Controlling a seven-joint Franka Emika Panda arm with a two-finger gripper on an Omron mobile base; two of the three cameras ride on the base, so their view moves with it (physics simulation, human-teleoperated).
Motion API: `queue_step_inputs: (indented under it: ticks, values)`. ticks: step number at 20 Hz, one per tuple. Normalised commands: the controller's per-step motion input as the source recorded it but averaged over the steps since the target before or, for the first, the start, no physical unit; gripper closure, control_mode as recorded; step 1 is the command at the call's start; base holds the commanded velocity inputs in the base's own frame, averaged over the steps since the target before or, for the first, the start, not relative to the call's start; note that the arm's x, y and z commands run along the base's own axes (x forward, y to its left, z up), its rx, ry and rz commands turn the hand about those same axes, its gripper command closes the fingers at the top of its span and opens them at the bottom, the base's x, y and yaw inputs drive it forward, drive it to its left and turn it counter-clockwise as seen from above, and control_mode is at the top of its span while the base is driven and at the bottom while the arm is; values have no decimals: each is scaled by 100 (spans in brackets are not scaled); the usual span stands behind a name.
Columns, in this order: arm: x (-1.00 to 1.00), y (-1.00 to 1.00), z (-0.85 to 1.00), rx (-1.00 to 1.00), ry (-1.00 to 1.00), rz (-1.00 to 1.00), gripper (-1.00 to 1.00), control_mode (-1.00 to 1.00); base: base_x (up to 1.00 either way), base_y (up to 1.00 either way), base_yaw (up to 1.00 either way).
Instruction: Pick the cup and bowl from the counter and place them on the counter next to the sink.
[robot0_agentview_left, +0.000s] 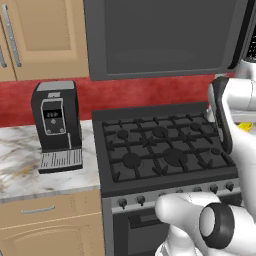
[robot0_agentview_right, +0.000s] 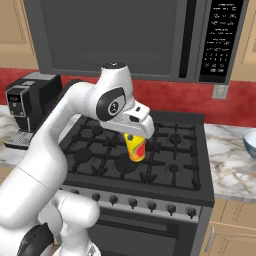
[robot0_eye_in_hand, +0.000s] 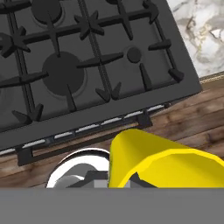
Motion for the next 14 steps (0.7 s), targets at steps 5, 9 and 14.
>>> queue_step_inputs:
  ticks: [5,9,14]
  values:
    - [-18,73,0,7,0,-2,100,-100,0,0,0]
    - [-13,35,-3,15,0,5,100,-100,0,0,0]
    - [-6,27,-3,14,0,21,100,-100,0,0,0]
